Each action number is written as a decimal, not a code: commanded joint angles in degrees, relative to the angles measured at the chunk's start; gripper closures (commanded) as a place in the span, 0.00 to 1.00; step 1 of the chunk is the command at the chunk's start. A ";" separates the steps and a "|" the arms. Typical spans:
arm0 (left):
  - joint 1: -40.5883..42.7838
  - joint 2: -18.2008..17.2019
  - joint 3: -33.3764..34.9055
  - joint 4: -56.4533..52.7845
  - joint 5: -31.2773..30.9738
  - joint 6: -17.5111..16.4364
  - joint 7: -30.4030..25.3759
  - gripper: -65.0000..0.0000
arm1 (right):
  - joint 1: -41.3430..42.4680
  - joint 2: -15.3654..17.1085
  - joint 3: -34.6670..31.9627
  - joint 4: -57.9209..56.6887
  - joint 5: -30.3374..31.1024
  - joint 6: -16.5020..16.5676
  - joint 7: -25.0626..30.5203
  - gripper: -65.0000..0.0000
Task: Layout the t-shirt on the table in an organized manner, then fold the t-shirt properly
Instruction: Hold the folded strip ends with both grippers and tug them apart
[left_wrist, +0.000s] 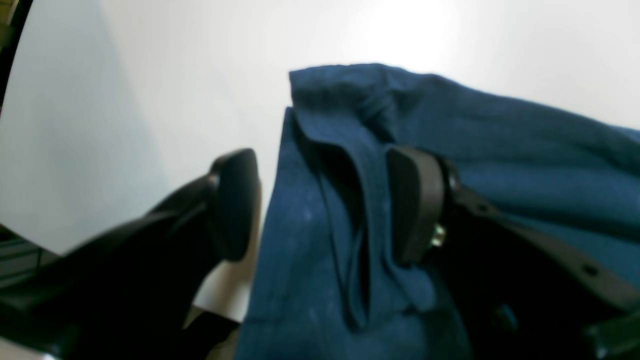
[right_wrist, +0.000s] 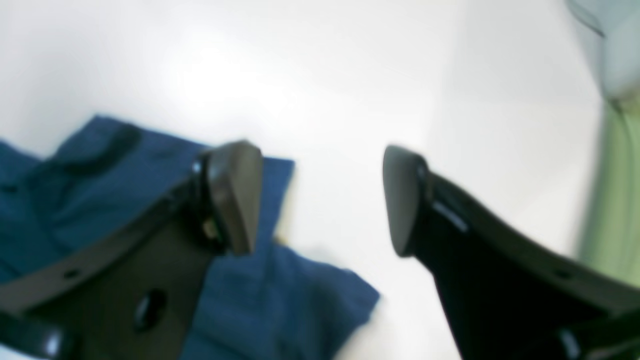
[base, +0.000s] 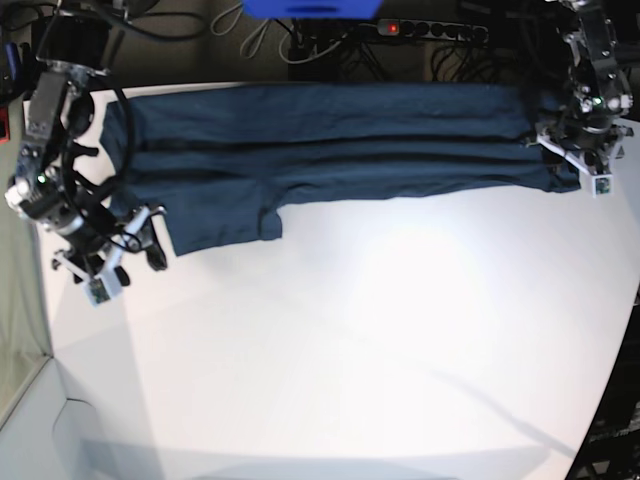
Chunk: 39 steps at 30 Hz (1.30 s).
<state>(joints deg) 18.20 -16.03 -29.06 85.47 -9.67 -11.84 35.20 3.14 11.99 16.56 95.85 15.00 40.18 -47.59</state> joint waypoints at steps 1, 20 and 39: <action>0.49 0.60 0.09 -0.15 0.57 -0.87 3.09 0.38 | 2.18 -0.16 -0.34 -1.30 0.34 -0.18 0.34 0.40; 1.54 0.96 -0.08 0.20 0.31 -0.87 3.09 0.38 | 3.85 -2.10 -3.59 -24.69 0.34 -0.18 8.78 0.52; 1.54 0.96 0.36 0.02 0.57 -0.87 2.65 0.38 | -3.27 -4.30 5.73 4.85 0.60 -0.18 -5.11 1.00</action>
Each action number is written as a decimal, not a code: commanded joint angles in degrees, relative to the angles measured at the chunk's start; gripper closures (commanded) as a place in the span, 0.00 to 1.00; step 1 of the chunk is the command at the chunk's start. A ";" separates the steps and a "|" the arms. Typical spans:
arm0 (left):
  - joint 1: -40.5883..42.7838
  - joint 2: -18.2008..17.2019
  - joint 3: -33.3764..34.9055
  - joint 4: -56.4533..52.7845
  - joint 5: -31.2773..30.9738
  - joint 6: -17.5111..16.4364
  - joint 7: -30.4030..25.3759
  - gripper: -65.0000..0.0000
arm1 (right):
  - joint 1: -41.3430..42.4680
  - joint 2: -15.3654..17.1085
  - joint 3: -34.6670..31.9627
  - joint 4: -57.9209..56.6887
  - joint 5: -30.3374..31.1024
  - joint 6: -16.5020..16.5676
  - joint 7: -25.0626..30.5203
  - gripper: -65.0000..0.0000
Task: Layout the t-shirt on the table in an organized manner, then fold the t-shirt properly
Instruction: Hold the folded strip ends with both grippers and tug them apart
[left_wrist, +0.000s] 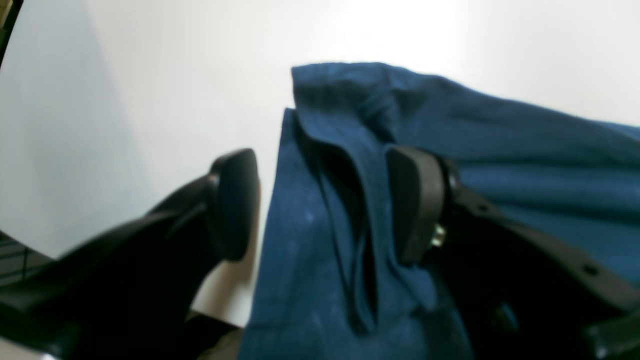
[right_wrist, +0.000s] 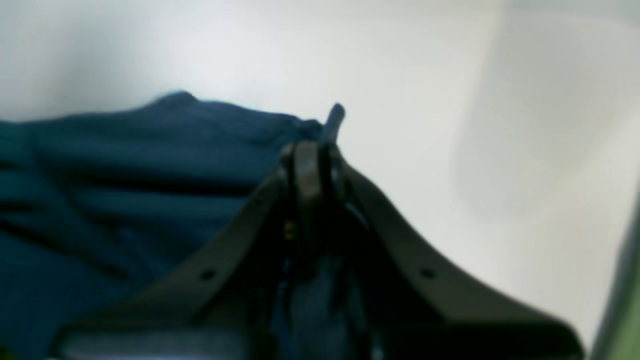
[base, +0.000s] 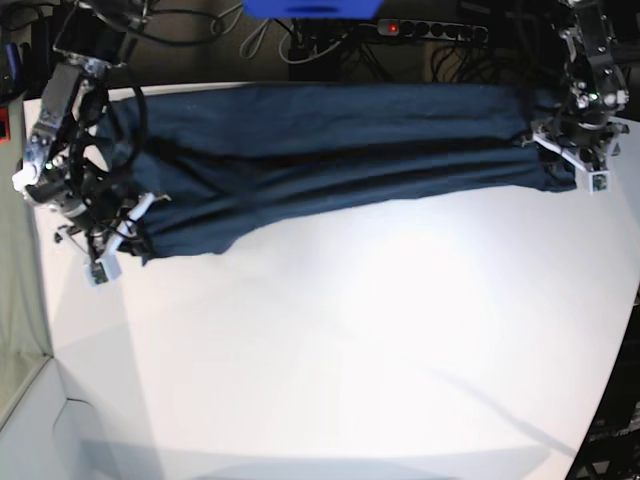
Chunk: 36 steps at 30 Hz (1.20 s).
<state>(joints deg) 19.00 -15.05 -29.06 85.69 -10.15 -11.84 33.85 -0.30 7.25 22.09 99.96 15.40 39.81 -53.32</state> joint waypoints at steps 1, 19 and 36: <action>0.73 -0.03 0.36 -0.11 1.05 -0.87 4.00 0.38 | -1.16 0.36 0.99 2.94 0.29 0.19 -0.44 1.00; 0.73 -0.47 0.36 -0.02 0.88 -1.83 4.35 0.36 | -12.23 -1.05 4.42 -4.36 0.12 0.19 7.21 1.00; 1.52 2.08 -0.08 -0.72 1.14 -11.33 4.53 0.20 | -12.23 -1.14 4.07 -5.94 0.12 0.19 8.62 1.00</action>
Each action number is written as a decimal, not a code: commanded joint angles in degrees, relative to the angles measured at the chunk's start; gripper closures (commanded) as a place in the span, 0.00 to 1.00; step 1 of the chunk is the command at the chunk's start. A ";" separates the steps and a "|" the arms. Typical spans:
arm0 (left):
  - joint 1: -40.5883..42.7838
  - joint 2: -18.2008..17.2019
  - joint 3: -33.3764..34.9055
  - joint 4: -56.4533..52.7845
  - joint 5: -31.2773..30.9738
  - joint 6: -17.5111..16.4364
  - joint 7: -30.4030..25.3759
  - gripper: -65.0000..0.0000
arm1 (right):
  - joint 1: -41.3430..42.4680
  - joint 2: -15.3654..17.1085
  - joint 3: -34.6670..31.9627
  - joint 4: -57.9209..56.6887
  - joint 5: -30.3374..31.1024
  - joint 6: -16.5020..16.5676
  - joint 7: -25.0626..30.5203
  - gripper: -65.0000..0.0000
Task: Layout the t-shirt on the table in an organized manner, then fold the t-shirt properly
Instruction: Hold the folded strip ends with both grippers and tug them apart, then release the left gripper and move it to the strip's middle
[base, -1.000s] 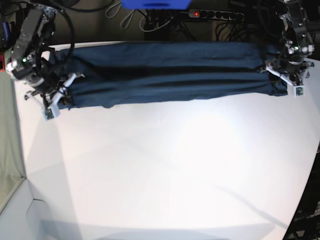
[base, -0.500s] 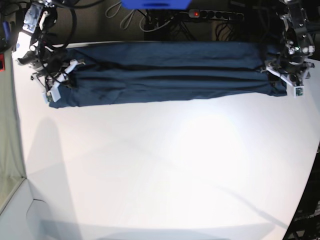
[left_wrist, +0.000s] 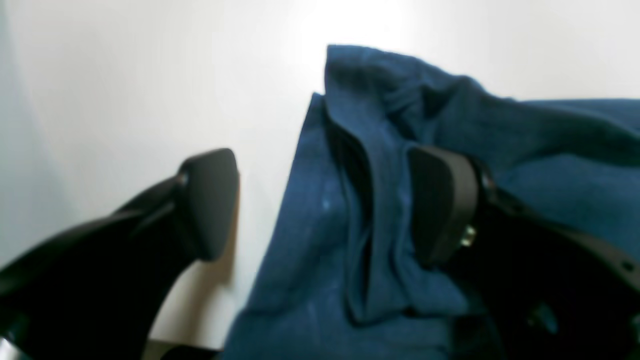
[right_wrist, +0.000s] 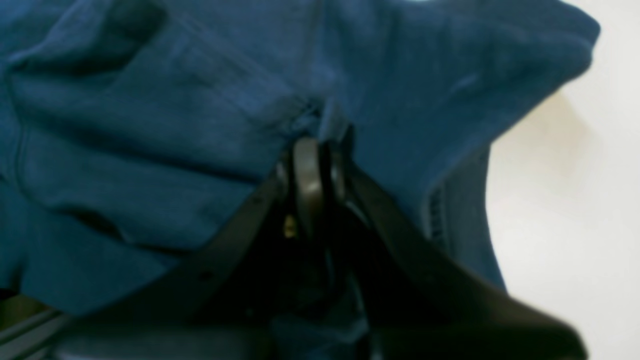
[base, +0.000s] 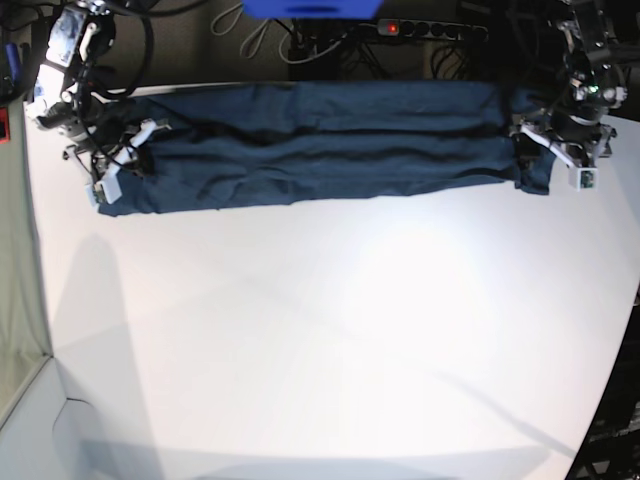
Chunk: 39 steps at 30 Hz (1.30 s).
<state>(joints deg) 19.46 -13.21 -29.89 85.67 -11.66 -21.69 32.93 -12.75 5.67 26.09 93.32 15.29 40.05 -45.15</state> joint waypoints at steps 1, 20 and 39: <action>1.15 0.42 1.01 -0.70 2.65 -1.47 5.45 0.21 | 0.23 0.44 0.07 0.70 0.23 -0.05 0.44 1.00; 0.71 3.94 -10.07 5.36 2.30 -1.47 4.74 1.00 | 0.75 0.44 -0.02 0.70 0.23 -0.05 0.44 1.00; -3.95 19.06 -2.95 26.20 12.58 -0.94 5.45 1.00 | 4.01 0.88 -8.64 -8.61 0.14 -0.05 7.21 1.00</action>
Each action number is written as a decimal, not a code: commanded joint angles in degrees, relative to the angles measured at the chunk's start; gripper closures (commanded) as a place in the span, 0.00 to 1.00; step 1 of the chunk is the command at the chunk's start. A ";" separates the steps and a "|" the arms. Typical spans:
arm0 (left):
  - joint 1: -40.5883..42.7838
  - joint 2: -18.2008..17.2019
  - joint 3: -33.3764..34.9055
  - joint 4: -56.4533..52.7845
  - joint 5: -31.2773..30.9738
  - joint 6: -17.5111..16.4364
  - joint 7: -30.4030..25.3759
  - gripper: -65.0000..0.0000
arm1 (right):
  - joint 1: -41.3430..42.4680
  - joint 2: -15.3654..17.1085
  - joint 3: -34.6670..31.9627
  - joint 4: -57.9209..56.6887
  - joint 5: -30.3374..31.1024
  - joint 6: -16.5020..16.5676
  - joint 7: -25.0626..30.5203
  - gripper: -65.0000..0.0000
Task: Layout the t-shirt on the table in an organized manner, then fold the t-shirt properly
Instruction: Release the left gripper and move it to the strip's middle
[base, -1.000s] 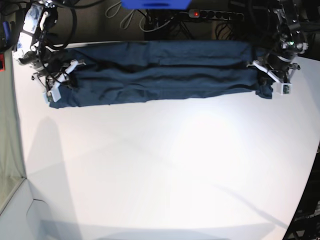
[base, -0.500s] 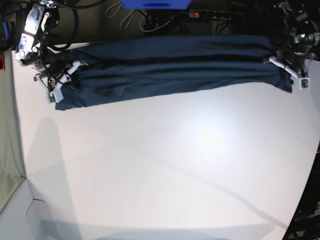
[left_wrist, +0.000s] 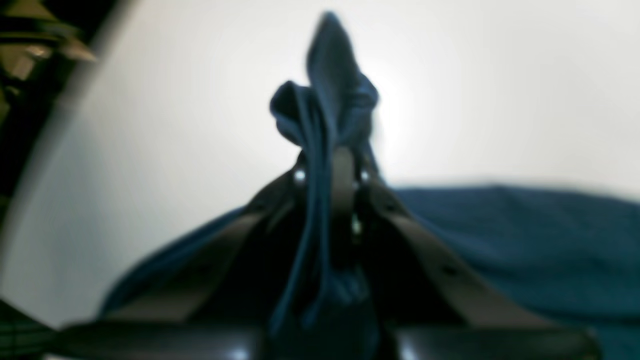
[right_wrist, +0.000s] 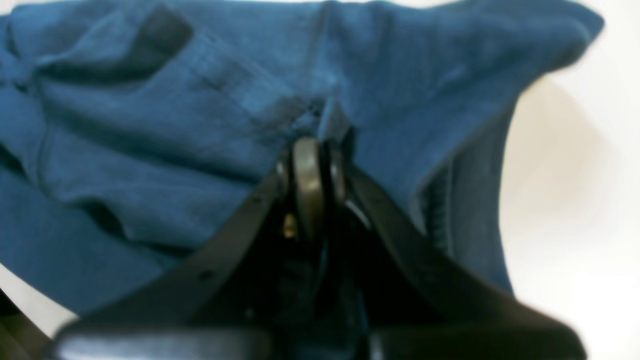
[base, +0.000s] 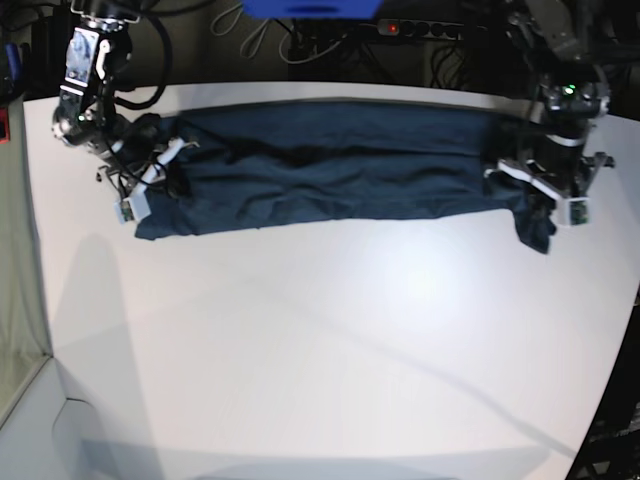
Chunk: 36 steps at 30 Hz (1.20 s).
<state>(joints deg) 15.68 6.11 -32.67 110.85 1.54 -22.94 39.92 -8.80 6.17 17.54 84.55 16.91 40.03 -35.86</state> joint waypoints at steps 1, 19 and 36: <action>-0.17 1.76 1.59 1.02 2.55 0.30 -1.81 1.00 | 0.40 0.37 -0.18 -0.82 -1.48 -0.03 -1.90 1.00; -0.78 2.89 40.53 -5.22 14.06 32.48 -2.25 1.00 | 1.19 0.73 -0.88 -1.70 -1.48 -0.03 -1.99 1.00; -5.79 2.64 57.41 -15.77 13.54 54.19 -2.34 1.00 | 1.11 0.81 -0.97 -1.87 -1.48 -0.03 -2.08 1.00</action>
<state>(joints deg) 10.22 7.99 24.47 94.17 14.37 29.87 38.70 -7.35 6.63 16.69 82.74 17.43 40.07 -35.44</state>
